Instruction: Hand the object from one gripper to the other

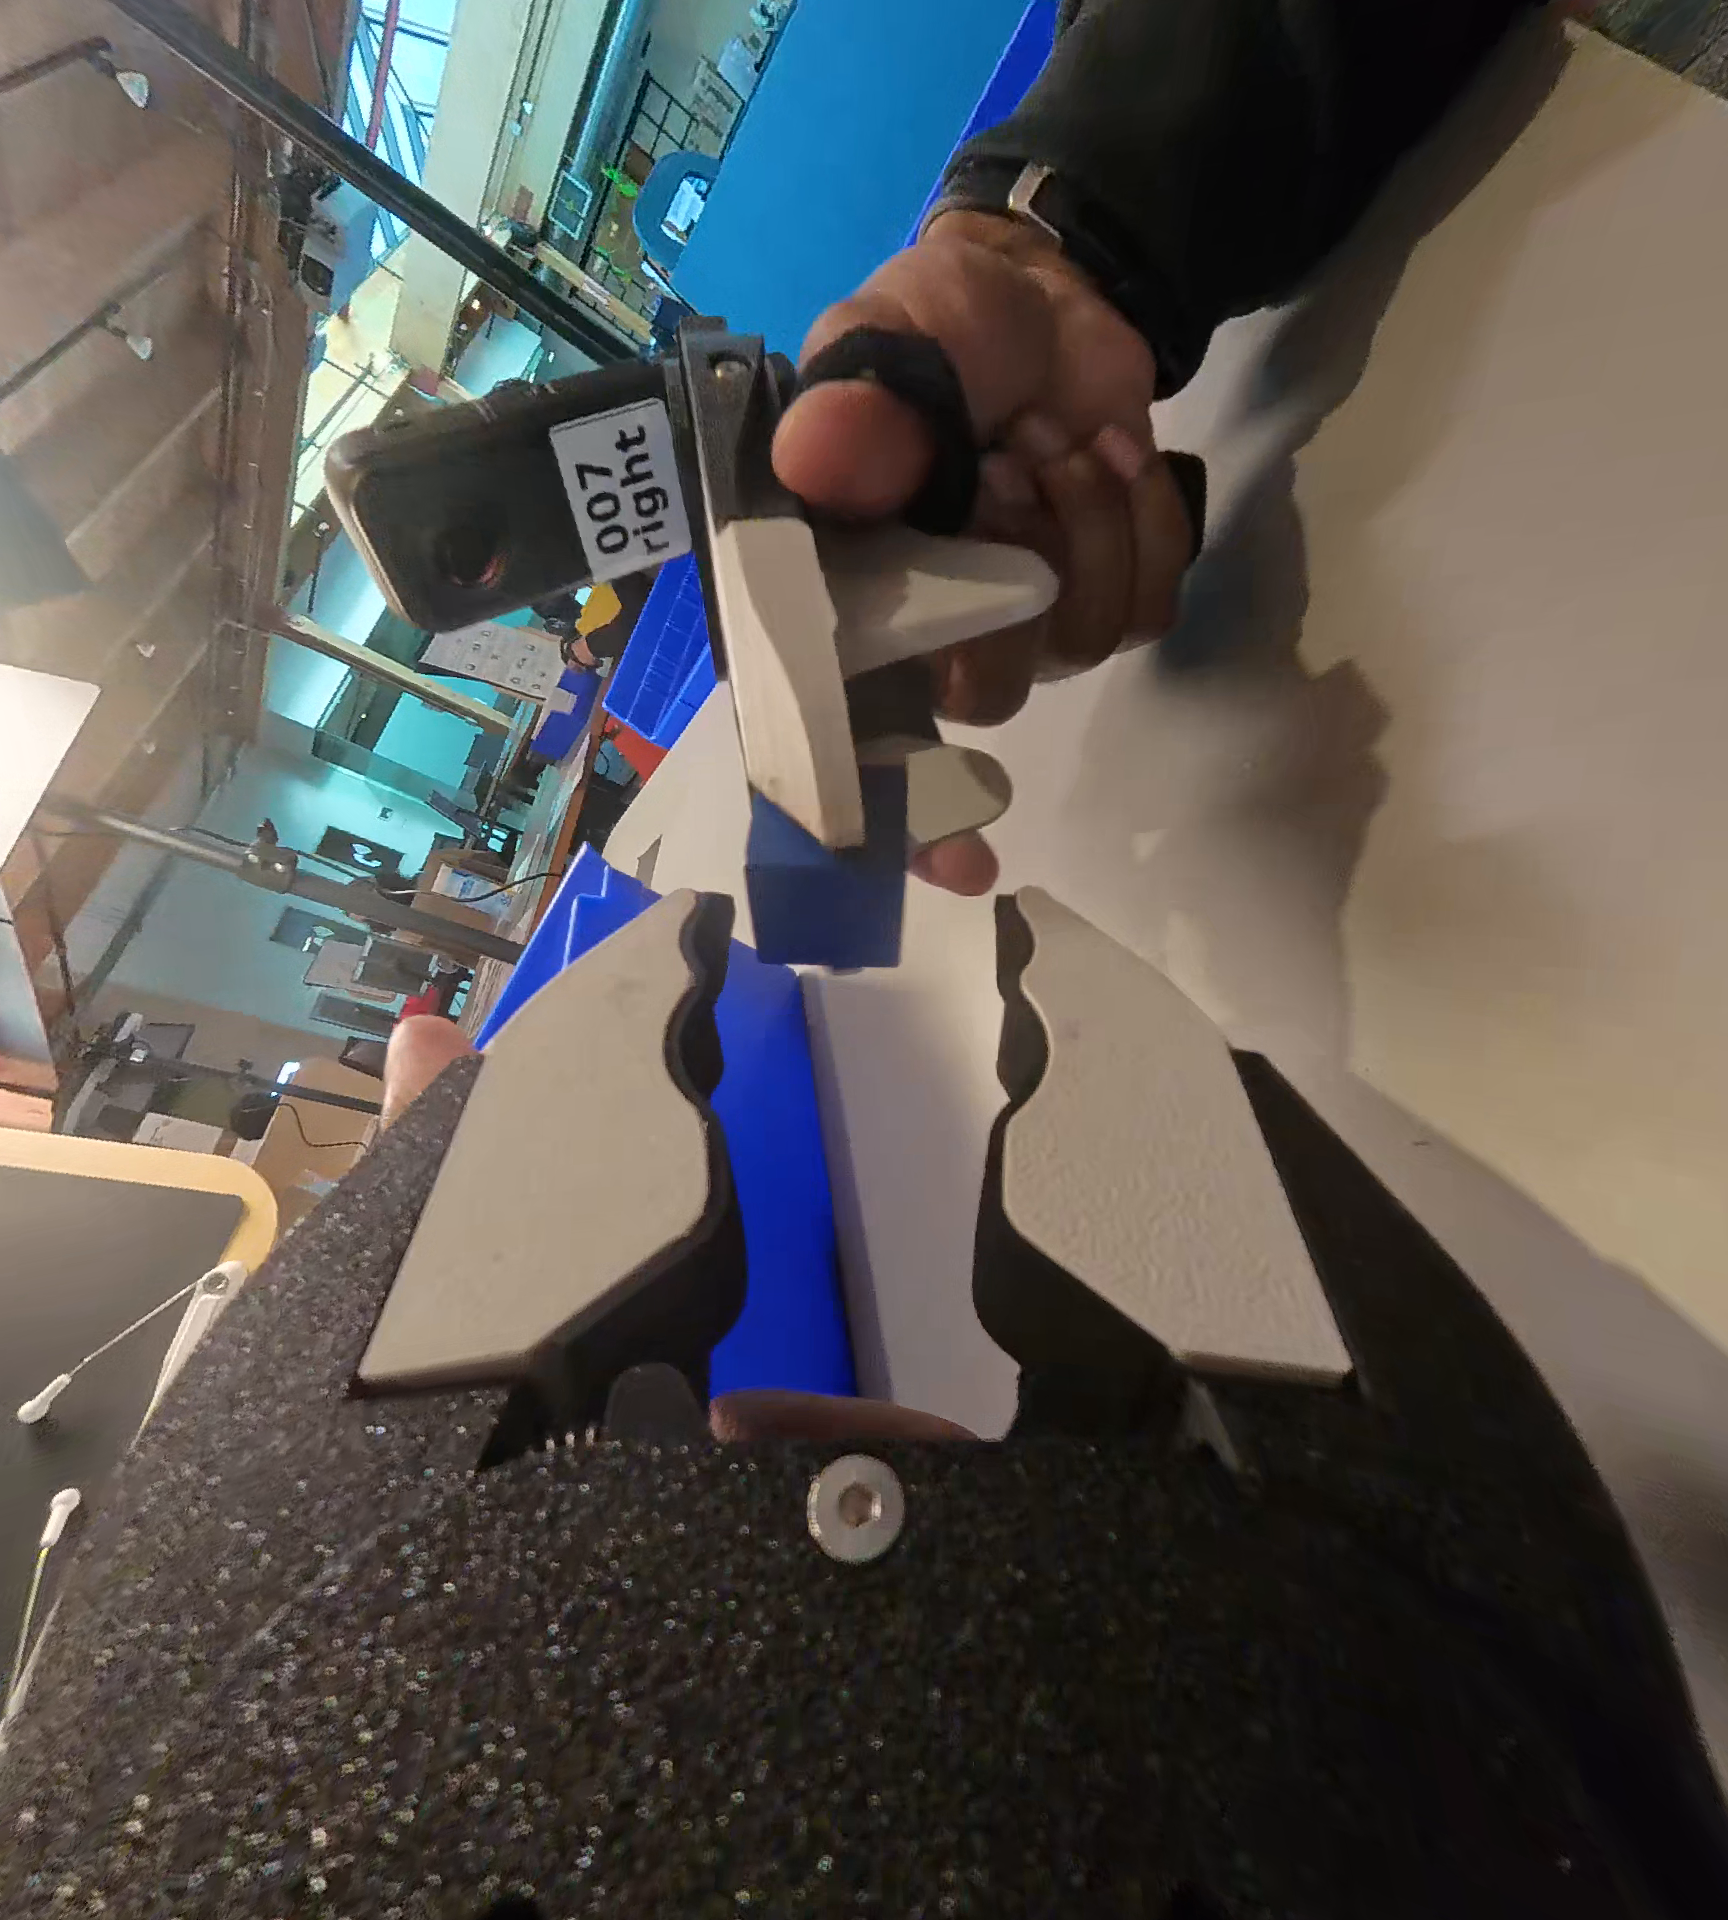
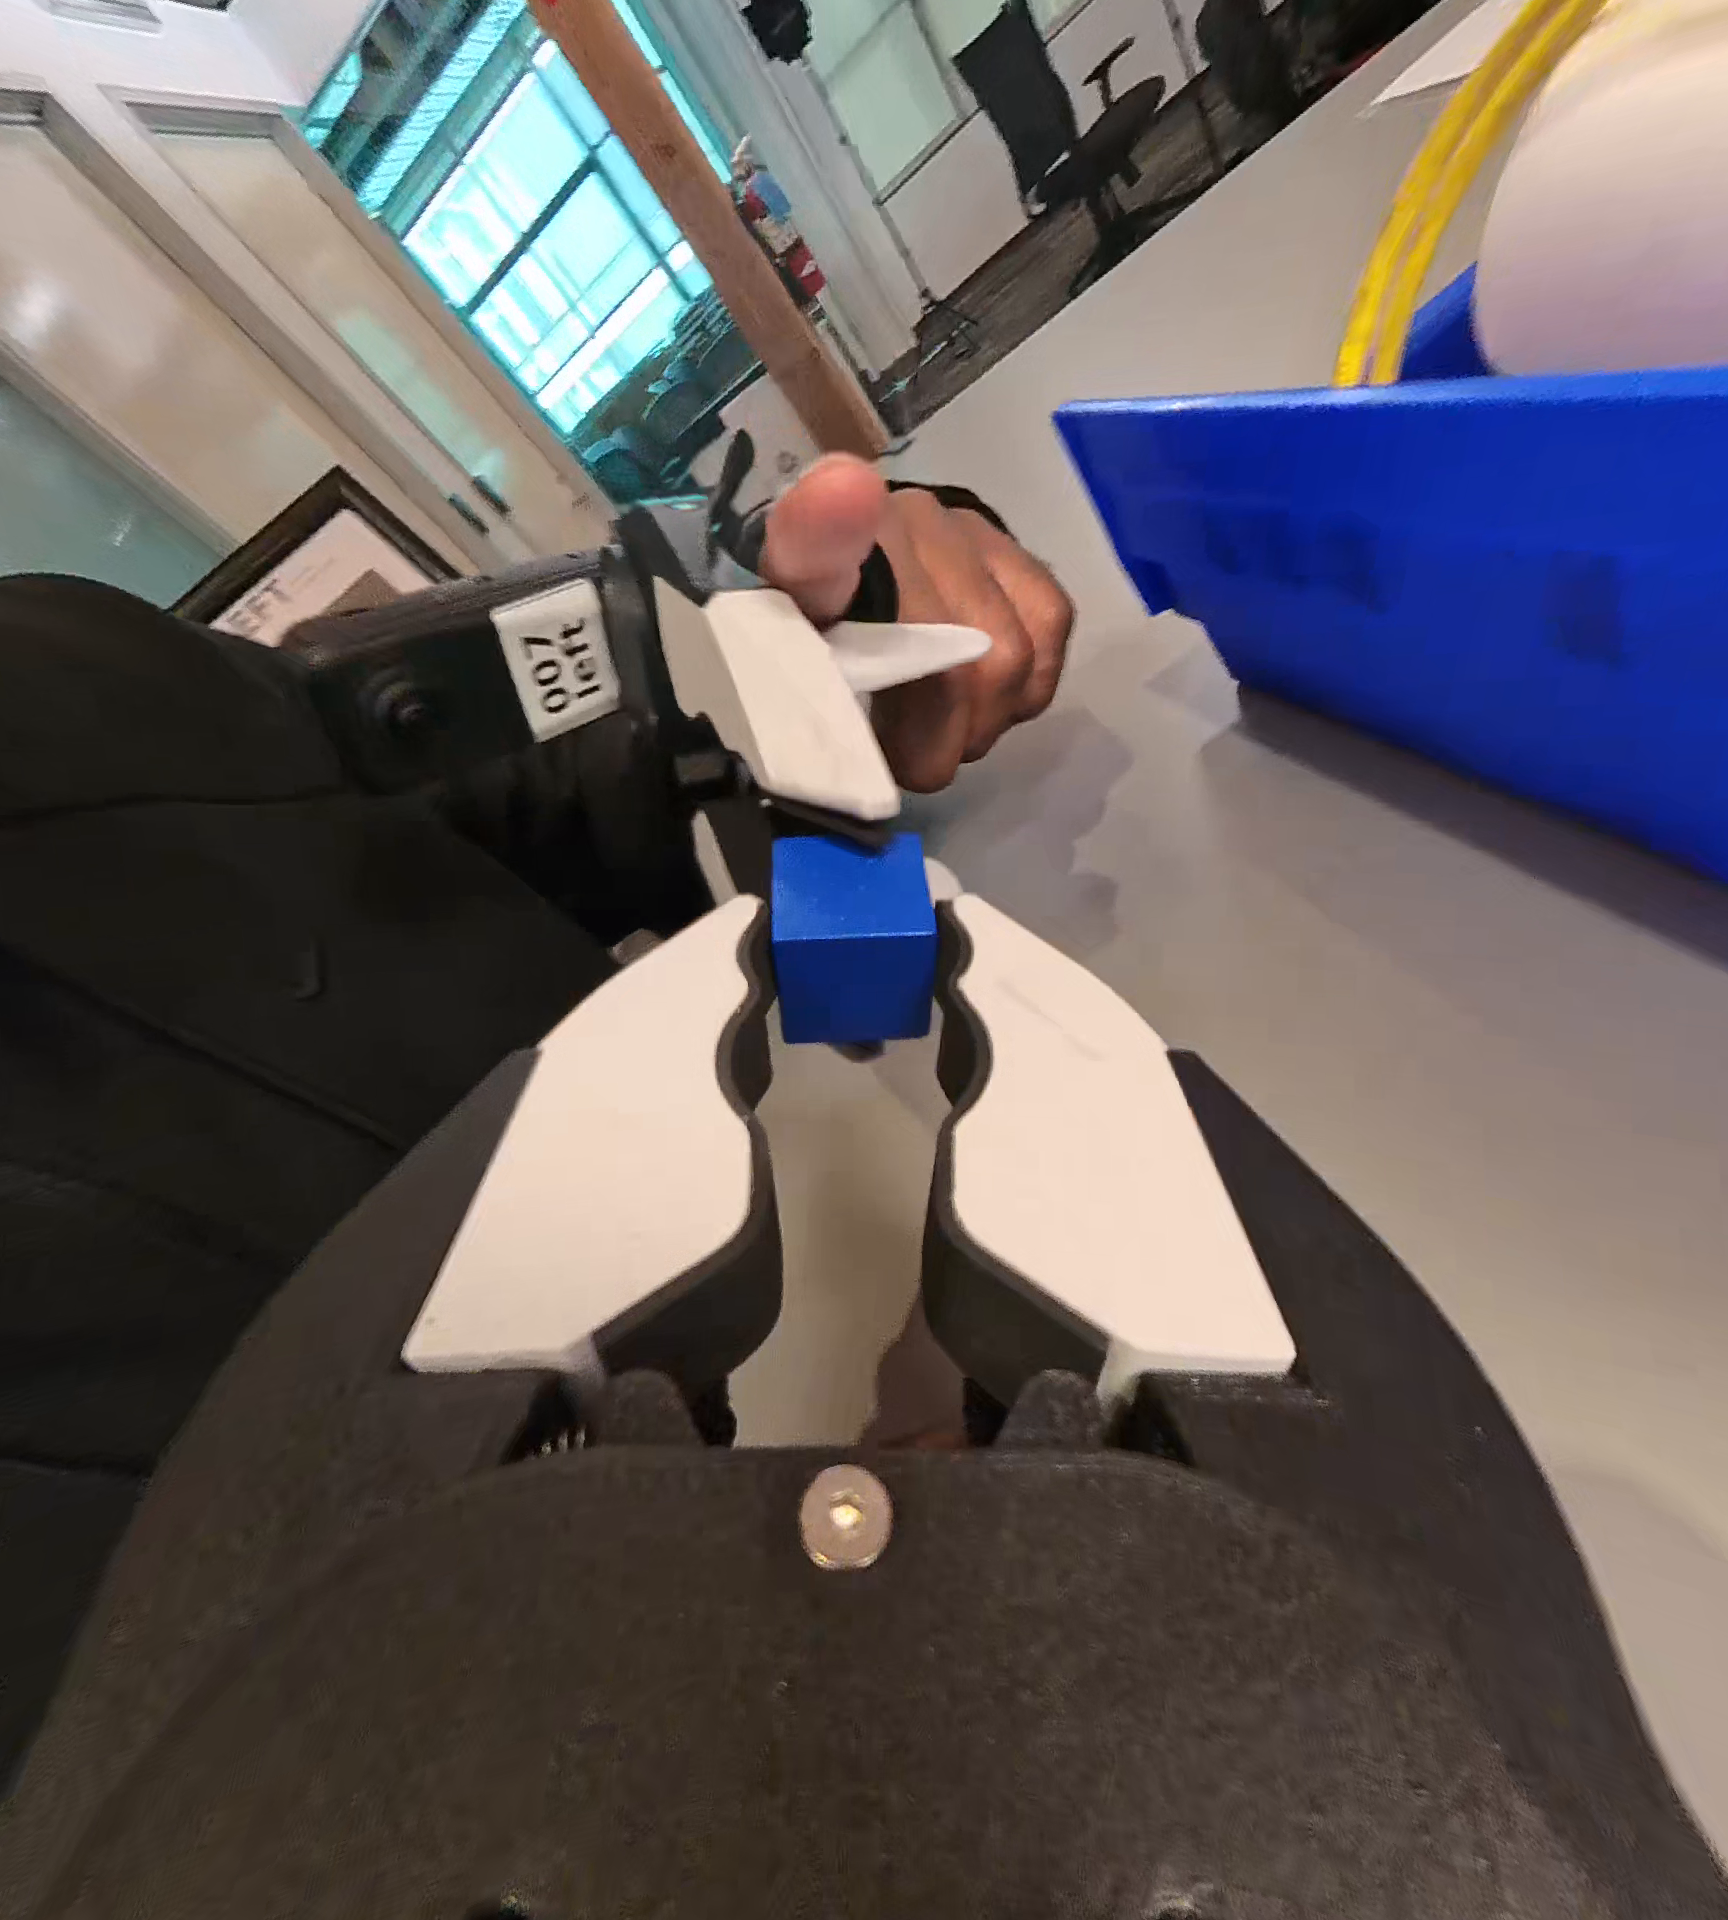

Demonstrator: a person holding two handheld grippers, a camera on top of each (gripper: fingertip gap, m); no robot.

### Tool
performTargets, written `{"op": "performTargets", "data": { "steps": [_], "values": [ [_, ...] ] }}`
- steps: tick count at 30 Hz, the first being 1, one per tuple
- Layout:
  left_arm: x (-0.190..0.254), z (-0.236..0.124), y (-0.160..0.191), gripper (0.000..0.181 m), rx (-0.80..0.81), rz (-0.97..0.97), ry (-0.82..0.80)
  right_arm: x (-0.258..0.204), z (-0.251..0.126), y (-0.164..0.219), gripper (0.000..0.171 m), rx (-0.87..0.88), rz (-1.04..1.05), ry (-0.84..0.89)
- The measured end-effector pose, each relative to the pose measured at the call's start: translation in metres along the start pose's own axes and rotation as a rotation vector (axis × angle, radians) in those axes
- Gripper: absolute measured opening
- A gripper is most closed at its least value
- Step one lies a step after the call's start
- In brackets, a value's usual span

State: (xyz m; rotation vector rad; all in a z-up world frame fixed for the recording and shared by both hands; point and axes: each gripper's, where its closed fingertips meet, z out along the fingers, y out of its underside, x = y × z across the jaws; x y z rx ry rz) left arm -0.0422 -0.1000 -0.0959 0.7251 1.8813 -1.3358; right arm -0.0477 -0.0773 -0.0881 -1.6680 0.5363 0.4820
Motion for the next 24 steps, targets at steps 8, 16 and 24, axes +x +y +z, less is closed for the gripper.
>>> {"op": "performTargets", "data": {
  "steps": [8,16,24],
  "values": [
    [-0.014,0.011,0.026,0.029,-0.222,0.043,-0.164,0.027,-0.001,-0.002,0.041,0.017,-0.02,0.178],
    [-0.029,0.015,0.043,0.029,-0.421,0.056,-0.327,0.044,-0.005,-0.019,0.045,0.079,-0.329,0.55],
    [-0.017,0.015,0.052,0.05,-0.35,-0.379,-0.133,0.058,-0.019,-0.017,0.036,-0.092,-0.743,0.8]
  ]
}}
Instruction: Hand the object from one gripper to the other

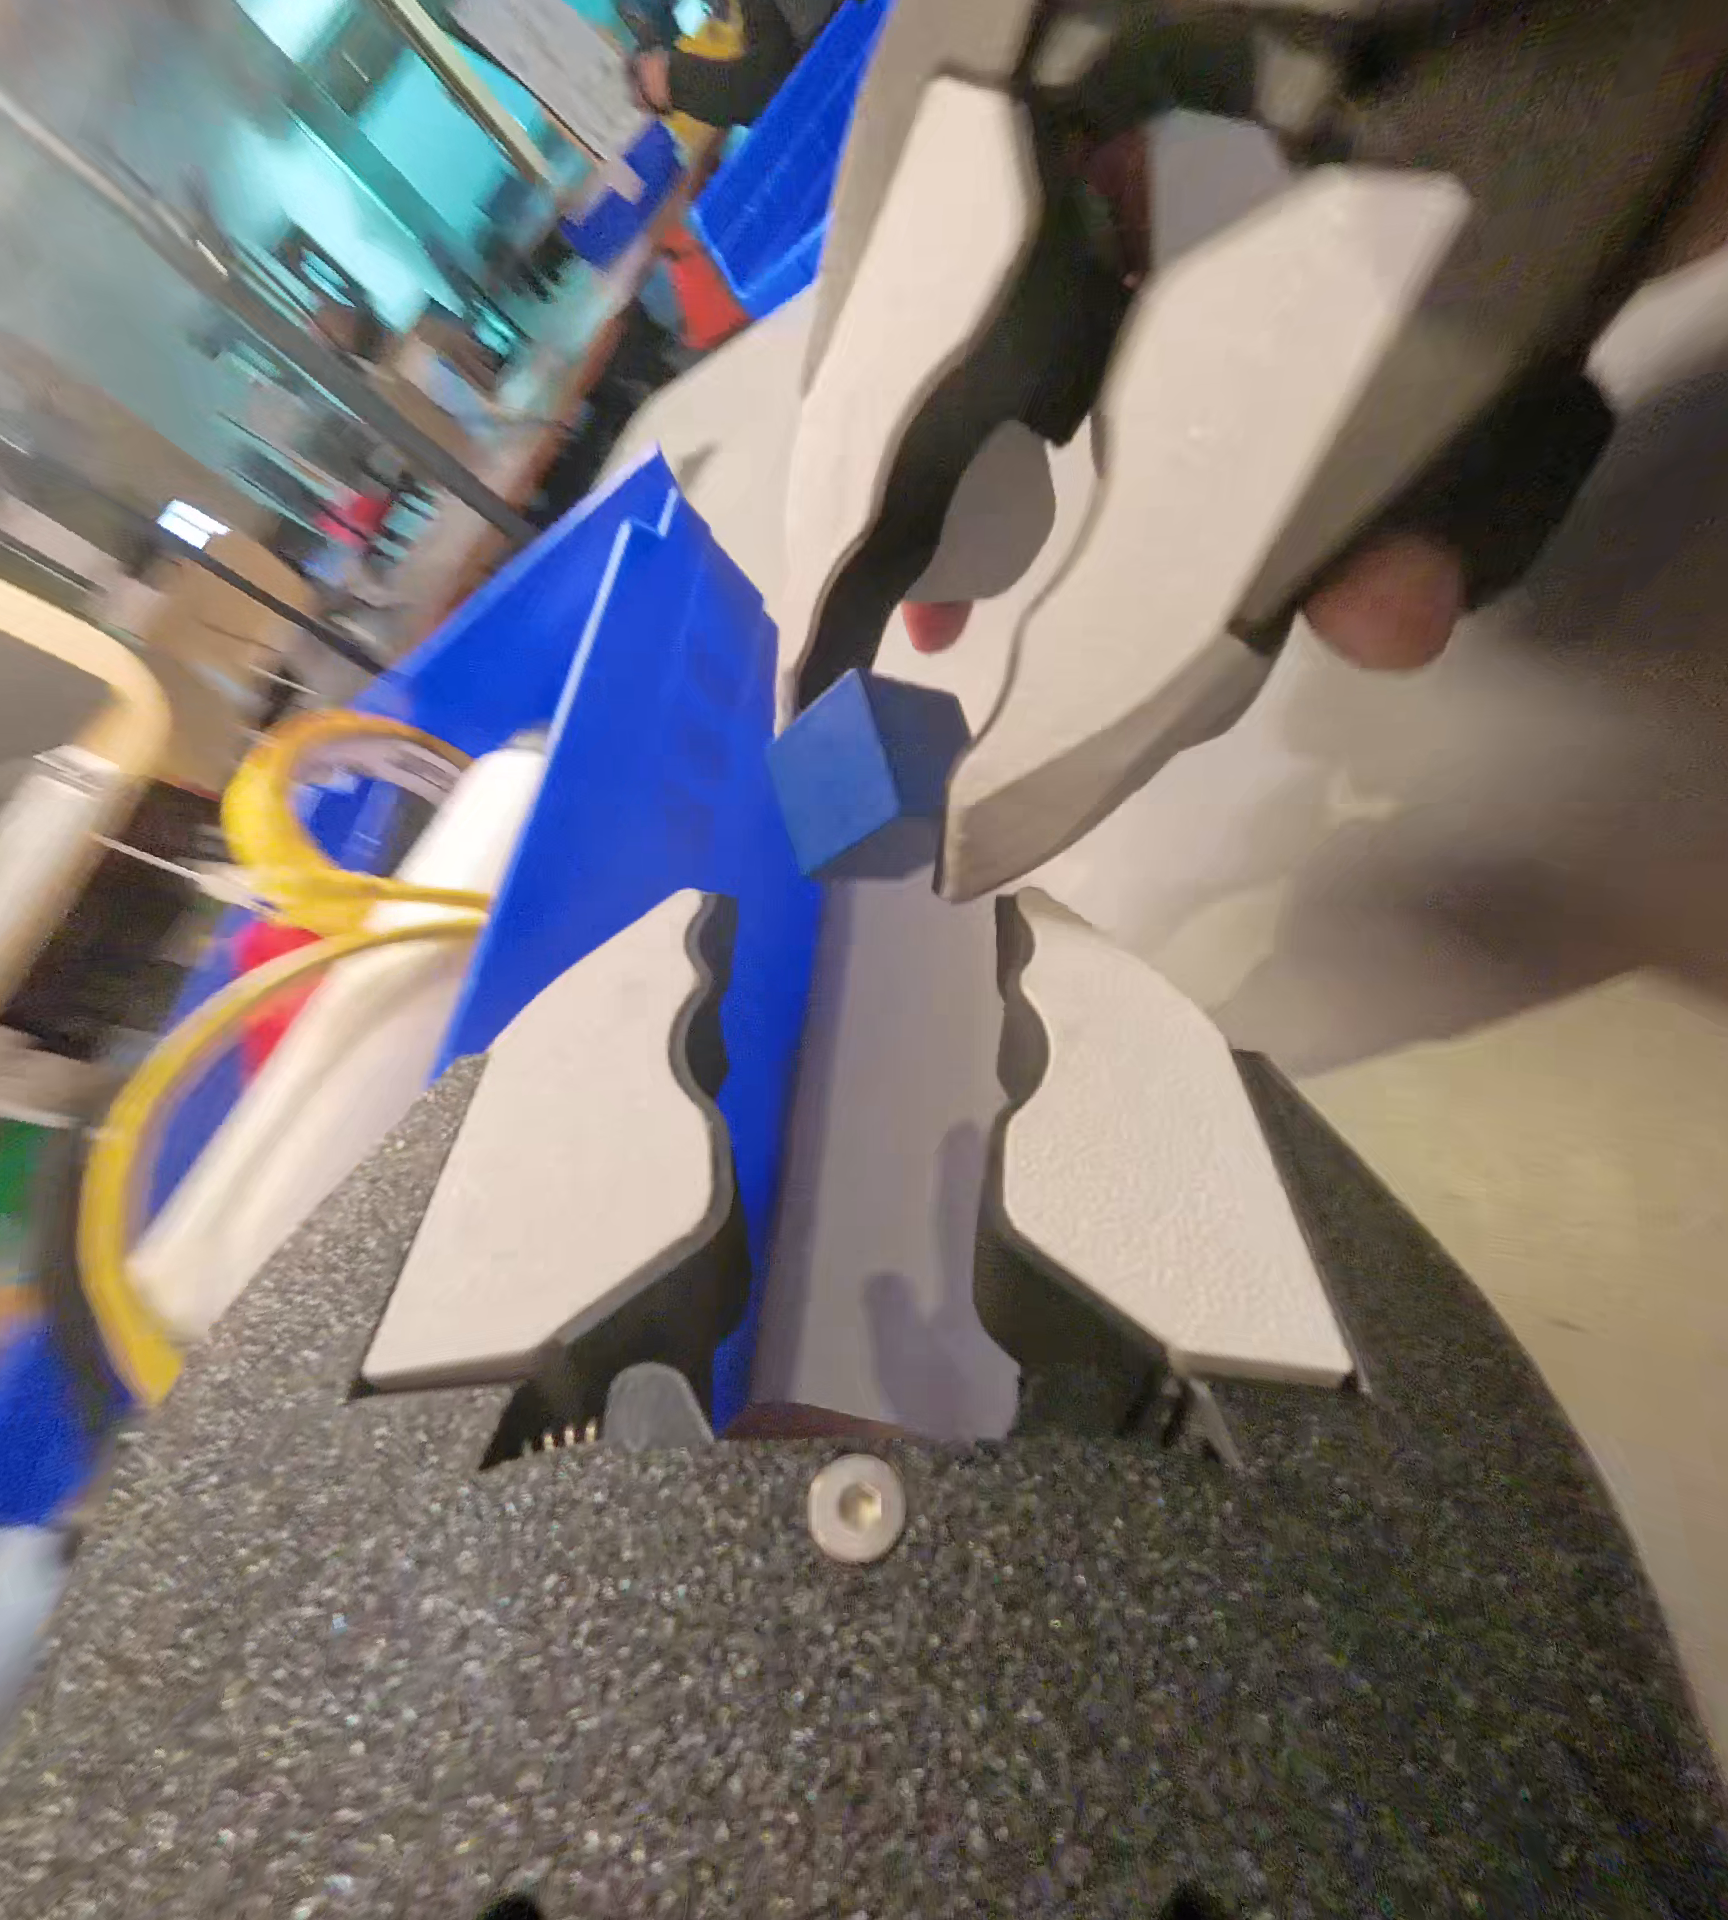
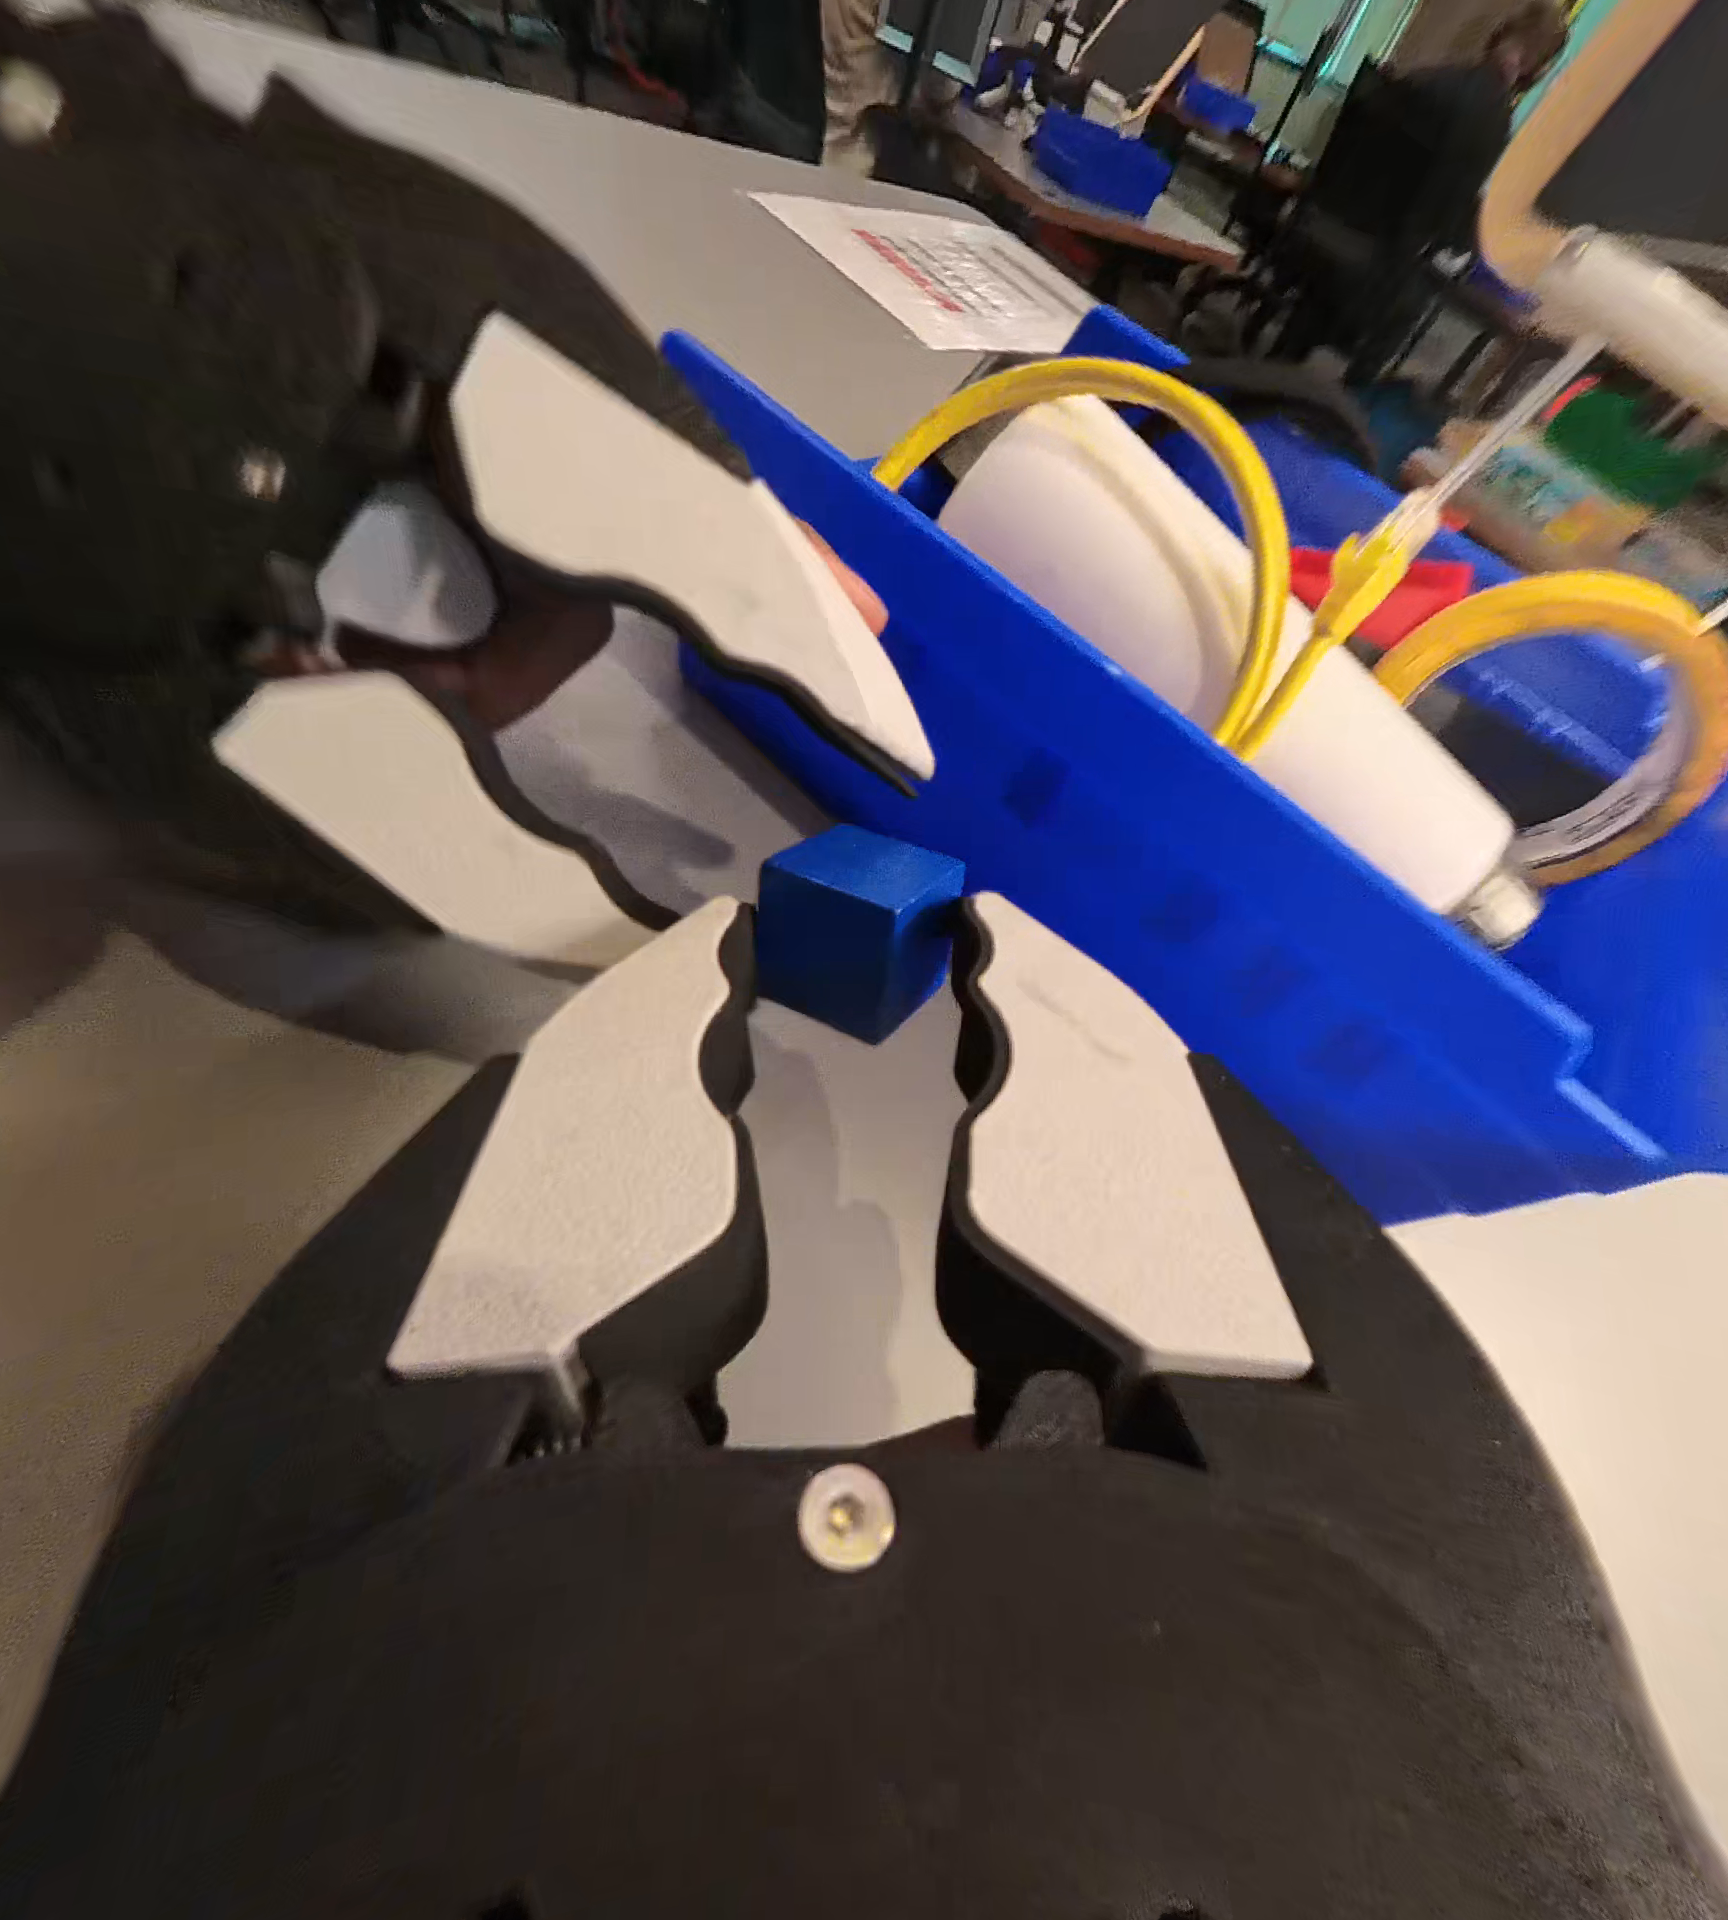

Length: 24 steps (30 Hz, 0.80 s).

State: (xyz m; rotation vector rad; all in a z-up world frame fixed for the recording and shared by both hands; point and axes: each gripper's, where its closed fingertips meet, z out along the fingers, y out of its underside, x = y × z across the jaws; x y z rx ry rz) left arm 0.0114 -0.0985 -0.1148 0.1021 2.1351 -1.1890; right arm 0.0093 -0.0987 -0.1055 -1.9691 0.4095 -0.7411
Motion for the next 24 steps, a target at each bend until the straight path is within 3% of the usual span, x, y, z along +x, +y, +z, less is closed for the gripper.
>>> {"op": "performTargets", "data": {
  "steps": [6,10,13,17,19,24],
  "values": [
    [0.003,-0.011,-0.009,0.052,0.071,-0.532,0.302,0.002,0.0,0.009,0.036,-0.084,-0.316,0.11],
    [0.019,-0.008,-0.013,0.051,0.056,-0.655,0.41,-0.01,0.001,0.009,0.036,-0.105,-0.493,0.126],
    [0.033,-0.005,-0.009,0.035,-0.002,-0.682,0.465,-0.023,0.001,0.01,0.036,-0.104,-0.649,0.114],
    [0.029,-0.004,-0.008,0.032,-0.002,-0.82,0.468,-0.023,0.001,0.009,0.033,-0.064,-0.831,0.183],
    [0.018,-0.007,-0.018,0.032,0.094,-0.942,0.486,-0.016,-0.001,0.0,0.035,-0.03,-0.775,0.223],
    [-0.017,-0.019,-0.044,0.031,0.411,-1.265,0.485,0.003,-0.013,-0.027,0.044,0.115,-0.361,0.244]
  ]
}}
